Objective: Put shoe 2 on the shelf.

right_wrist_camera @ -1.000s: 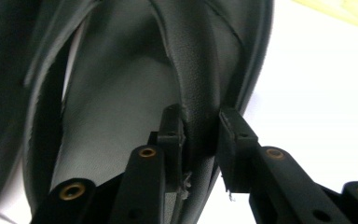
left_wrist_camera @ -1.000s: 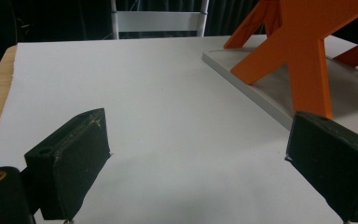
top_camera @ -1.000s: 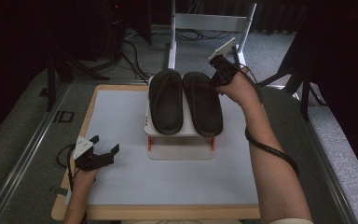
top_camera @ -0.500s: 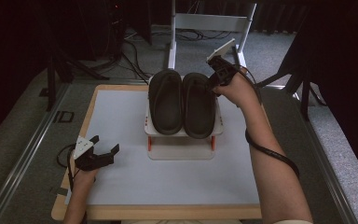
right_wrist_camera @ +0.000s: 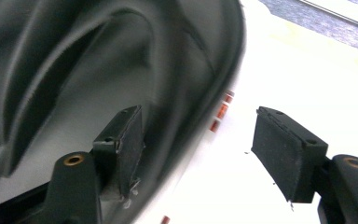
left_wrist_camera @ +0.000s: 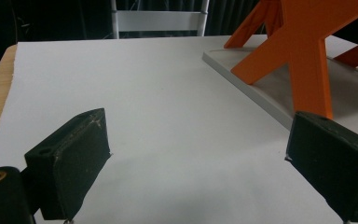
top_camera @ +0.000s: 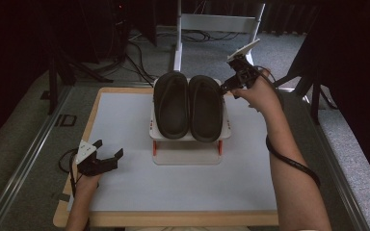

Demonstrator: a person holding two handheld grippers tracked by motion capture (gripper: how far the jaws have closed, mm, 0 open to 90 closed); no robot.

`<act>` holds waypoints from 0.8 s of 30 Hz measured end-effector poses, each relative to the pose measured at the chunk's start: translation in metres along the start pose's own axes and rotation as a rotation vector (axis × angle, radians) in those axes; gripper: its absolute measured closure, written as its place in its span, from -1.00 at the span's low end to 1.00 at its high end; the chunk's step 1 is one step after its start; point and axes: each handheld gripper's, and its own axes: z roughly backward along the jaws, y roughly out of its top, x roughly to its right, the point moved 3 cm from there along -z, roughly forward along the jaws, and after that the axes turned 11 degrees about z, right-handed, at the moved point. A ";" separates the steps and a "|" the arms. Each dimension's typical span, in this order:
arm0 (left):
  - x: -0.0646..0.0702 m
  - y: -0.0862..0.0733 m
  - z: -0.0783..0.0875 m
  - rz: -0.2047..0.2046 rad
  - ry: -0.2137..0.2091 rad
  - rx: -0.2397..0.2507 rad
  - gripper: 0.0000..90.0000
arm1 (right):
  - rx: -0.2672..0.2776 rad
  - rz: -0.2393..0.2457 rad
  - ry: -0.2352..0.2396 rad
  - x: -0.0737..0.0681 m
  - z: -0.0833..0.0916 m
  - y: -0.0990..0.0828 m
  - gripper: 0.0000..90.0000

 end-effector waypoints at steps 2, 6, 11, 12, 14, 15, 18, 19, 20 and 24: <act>0.000 0.000 0.000 0.000 0.000 0.000 -0.88 | 0.008 0.006 -0.026 0.004 0.001 -0.005 -0.37; 0.000 0.000 0.000 -0.003 0.001 0.000 -0.88 | 0.021 0.002 -0.025 0.011 0.002 -0.015 -0.47; 0.000 0.000 0.000 0.000 0.001 0.000 -0.88 | 0.048 -0.014 -0.031 0.024 -0.001 -0.033 -0.58; 0.000 0.000 0.000 0.000 0.001 0.000 -0.88 | 0.050 -0.015 -0.032 0.027 -0.002 -0.036 -0.58; 0.000 0.000 0.000 0.000 0.001 0.000 -0.88 | 0.046 -0.016 -0.040 0.031 -0.006 -0.043 -0.59; 0.000 0.000 0.000 0.000 0.001 0.000 -0.88 | 0.046 -0.018 -0.039 0.033 -0.008 -0.047 -0.61; 0.000 0.000 0.000 0.001 0.002 0.001 -0.88 | 0.053 -0.023 -0.044 0.039 -0.013 -0.058 -0.61; 0.000 0.000 0.000 0.001 0.002 0.000 -0.88 | 0.053 -0.026 -0.040 0.041 -0.015 -0.062 -0.61; 0.000 0.000 0.000 0.001 0.002 0.000 -0.88 | 0.057 -0.032 -0.039 0.043 -0.017 -0.066 -0.61; 0.000 0.000 0.000 0.001 0.002 0.000 -0.88 | 0.054 -0.049 -0.036 0.050 -0.030 -0.083 -0.61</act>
